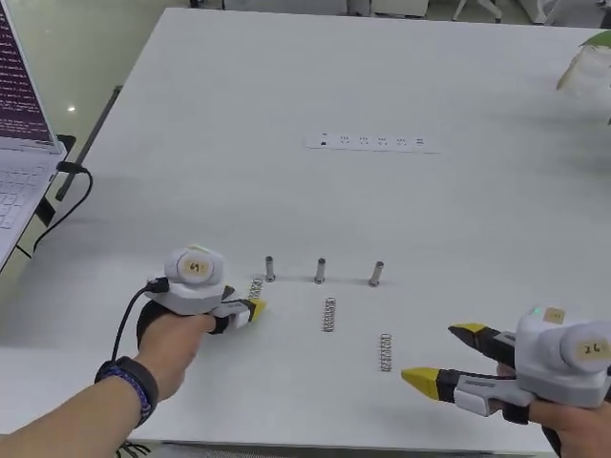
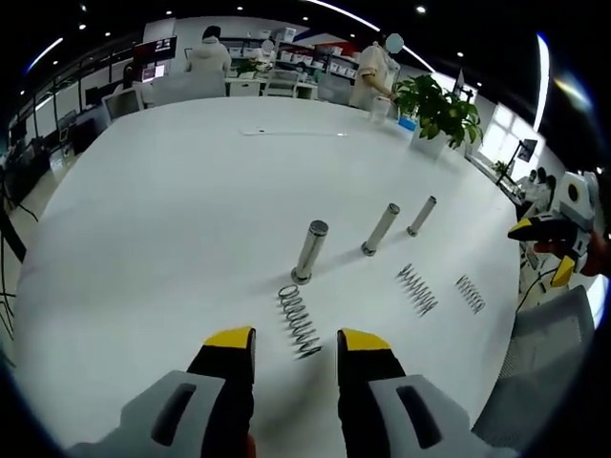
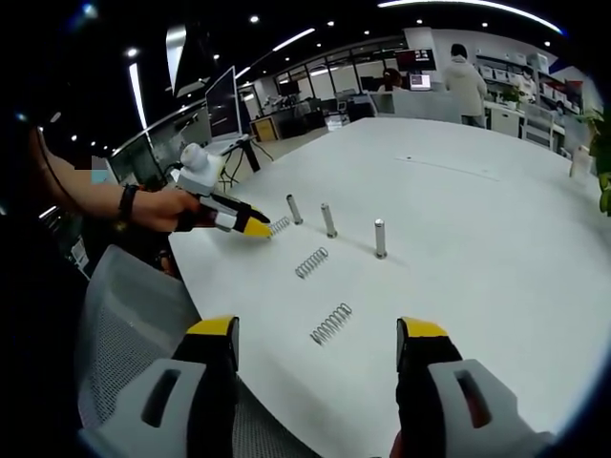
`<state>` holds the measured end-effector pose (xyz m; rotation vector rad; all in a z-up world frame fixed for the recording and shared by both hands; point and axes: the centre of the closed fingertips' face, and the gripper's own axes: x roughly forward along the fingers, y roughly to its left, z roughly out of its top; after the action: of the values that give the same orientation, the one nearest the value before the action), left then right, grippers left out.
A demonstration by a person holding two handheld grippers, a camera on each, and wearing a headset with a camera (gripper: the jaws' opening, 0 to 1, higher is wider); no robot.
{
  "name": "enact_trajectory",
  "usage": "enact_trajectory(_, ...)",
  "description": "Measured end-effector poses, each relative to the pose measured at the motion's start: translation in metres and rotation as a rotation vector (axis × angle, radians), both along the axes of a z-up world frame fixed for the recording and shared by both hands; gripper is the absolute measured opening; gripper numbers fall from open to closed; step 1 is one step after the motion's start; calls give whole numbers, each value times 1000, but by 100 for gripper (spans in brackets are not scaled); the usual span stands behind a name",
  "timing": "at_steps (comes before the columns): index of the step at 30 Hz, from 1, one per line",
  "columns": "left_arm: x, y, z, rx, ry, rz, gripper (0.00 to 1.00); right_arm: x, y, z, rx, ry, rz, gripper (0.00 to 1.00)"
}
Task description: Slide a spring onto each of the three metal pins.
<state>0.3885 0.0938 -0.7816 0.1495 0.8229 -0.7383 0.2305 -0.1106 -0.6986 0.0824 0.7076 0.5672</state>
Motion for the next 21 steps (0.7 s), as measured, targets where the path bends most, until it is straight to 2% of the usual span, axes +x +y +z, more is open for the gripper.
enact_trajectory(3,0,-1,-5,11,2,-1,21,0,-1,-1,0,0,-1,65)
enact_trajectory(4,1,-1,-4,11,-11,1,20,0,-1,-1,-2,1,0,65)
enact_trajectory(5,0,-2,-4,12,-3,4,18,0,-1,-1,-4,1,1,65)
enact_trajectory(8,3,2,-5,36,-20,24,9,0,0,-1,-1,2,1,65)
enact_trajectory(9,1,2,-5,32,-8,26,5,-1,-1,-1,-4,3,1,65)
enact_trajectory(10,2,4,-5,42,-15,23,3,-1,-1,-2,-6,4,2,64)
enact_trajectory(17,0,8,-6,45,0,3,2,-3,1,-3,-5,11,8,64)
enact_trajectory(21,-6,13,-3,45,0,-1,2,-2,2,-3,2,12,14,63)
